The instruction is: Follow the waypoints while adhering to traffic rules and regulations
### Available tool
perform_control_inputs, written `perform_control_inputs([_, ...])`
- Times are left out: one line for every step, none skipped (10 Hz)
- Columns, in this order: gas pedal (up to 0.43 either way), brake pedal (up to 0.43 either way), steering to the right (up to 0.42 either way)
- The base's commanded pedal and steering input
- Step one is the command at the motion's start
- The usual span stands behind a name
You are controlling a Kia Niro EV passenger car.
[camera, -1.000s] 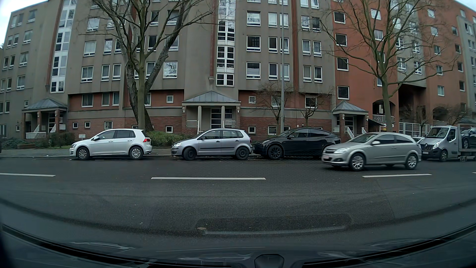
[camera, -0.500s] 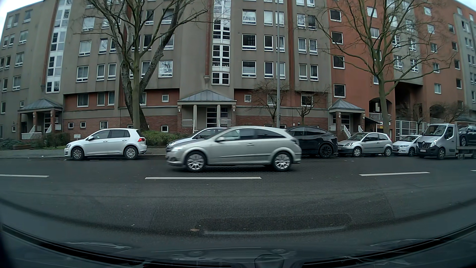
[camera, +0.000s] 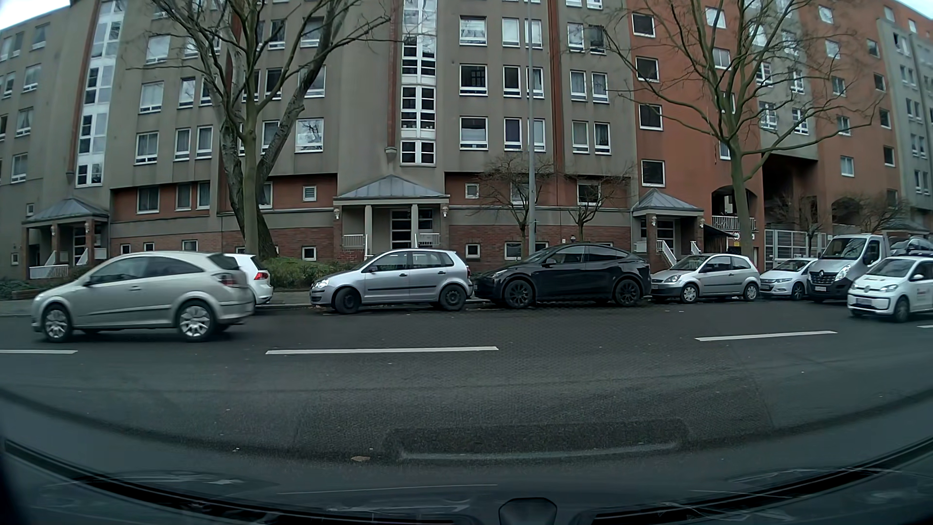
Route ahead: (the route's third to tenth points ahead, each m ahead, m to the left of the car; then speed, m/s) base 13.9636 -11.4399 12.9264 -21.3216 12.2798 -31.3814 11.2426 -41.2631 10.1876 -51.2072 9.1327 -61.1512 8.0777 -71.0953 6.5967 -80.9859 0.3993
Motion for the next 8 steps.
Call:
perform_control_inputs([0.000,0.171,0.355])
perform_control_inputs([0.000,0.171,0.350])
perform_control_inputs([0.000,0.165,0.348])
perform_control_inputs([0.000,0.171,0.347])
perform_control_inputs([0.000,0.171,0.346])
perform_control_inputs([0.000,0.171,0.343])
perform_control_inputs([0.000,0.165,0.340])
perform_control_inputs([0.000,0.152,0.339])
